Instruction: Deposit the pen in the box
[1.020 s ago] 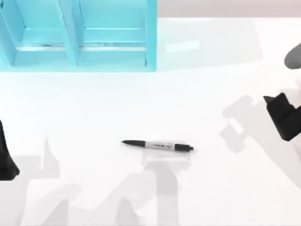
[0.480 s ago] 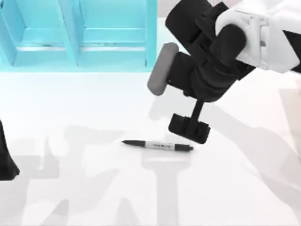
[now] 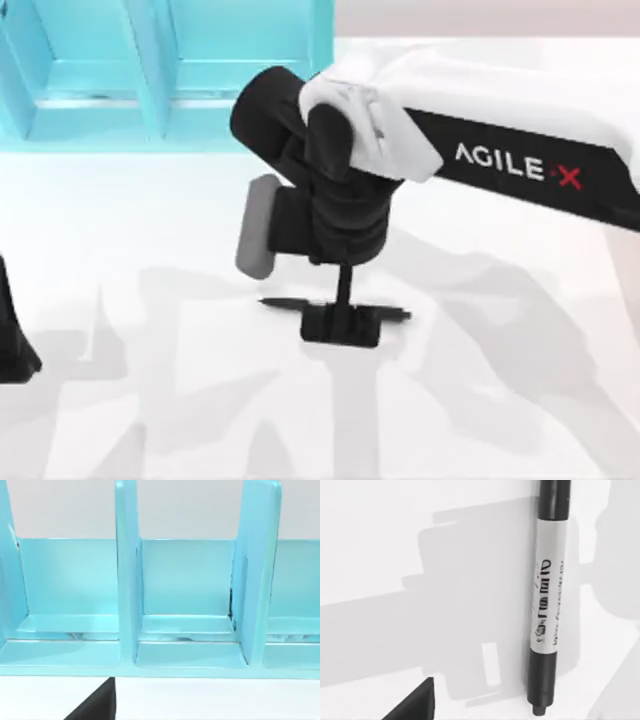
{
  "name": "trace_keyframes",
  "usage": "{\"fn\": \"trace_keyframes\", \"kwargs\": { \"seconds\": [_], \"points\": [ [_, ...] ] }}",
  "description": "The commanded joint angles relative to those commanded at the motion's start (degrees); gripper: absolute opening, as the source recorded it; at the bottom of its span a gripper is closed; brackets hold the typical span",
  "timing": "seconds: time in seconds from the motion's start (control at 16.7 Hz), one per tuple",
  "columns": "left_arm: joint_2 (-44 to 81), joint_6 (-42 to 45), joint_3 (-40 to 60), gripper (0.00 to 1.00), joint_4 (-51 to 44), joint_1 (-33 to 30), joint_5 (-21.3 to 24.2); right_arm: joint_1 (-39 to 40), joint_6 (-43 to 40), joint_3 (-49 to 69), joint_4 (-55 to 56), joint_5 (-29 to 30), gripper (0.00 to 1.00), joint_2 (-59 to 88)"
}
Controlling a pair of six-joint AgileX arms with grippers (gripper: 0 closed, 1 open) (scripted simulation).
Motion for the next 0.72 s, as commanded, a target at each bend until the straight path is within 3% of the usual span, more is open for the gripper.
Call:
{"fn": "trace_keyframes", "kwargs": {
  "seconds": [0.36,0.72],
  "points": [
    [0.00,0.00,0.00,1.00,0.00,0.00,0.00,-0.30,-0.14,-0.74,1.05,-0.05,1.00,0.44],
    [0.00,0.00,0.00,1.00,0.00,0.00,0.00,-1.59,-1.45,-6.66,14.57,-0.09,1.00,7.06]
  ]
}}
